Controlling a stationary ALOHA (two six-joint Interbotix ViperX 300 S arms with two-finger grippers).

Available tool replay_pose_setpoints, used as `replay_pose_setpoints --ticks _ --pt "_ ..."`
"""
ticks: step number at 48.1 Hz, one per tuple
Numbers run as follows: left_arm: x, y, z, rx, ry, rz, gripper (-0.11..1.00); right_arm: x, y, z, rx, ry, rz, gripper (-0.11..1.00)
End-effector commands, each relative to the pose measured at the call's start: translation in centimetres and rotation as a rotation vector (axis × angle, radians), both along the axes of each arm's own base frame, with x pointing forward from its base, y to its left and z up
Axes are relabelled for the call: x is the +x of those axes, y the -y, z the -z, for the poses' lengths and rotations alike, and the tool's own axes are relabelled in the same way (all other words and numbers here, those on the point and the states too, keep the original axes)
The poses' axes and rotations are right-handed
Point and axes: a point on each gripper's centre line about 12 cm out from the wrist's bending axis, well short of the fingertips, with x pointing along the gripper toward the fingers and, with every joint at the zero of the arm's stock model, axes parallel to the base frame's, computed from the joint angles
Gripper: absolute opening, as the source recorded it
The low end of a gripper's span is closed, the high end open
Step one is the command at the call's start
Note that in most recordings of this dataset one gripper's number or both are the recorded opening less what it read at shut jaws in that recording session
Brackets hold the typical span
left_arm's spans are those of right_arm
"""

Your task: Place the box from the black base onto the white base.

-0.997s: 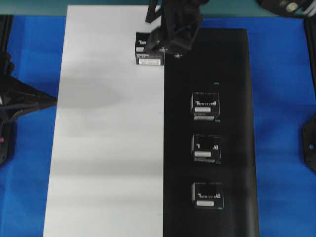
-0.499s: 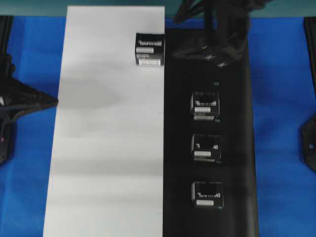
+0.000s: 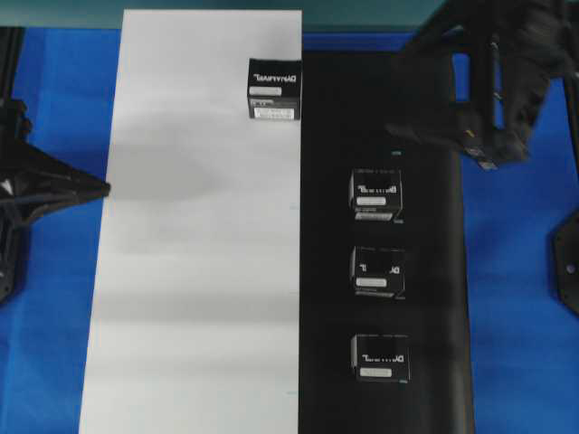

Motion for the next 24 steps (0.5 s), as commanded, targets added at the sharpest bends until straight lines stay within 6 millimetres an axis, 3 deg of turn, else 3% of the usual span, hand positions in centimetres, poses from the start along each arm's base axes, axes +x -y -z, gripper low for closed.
replay_pose_setpoints --ticks 1,12,24 --pt "0.2 0.0 -0.3 0.002 0.006 0.002 -0.05 -1.0 -0.6 -0.3 -0.006 0.033 0.001 0.99" --pt "0.2 0.2 -0.2 0.003 0.001 0.008 -0.05 -3.4 -2.0 0.9 -0.023 0.084 -0.001 0.99" --pt "0.2 0.1 0.0 0.004 -0.008 0.006 -0.06 -4.8 -4.0 1.9 -0.043 0.172 -0.031 0.99"
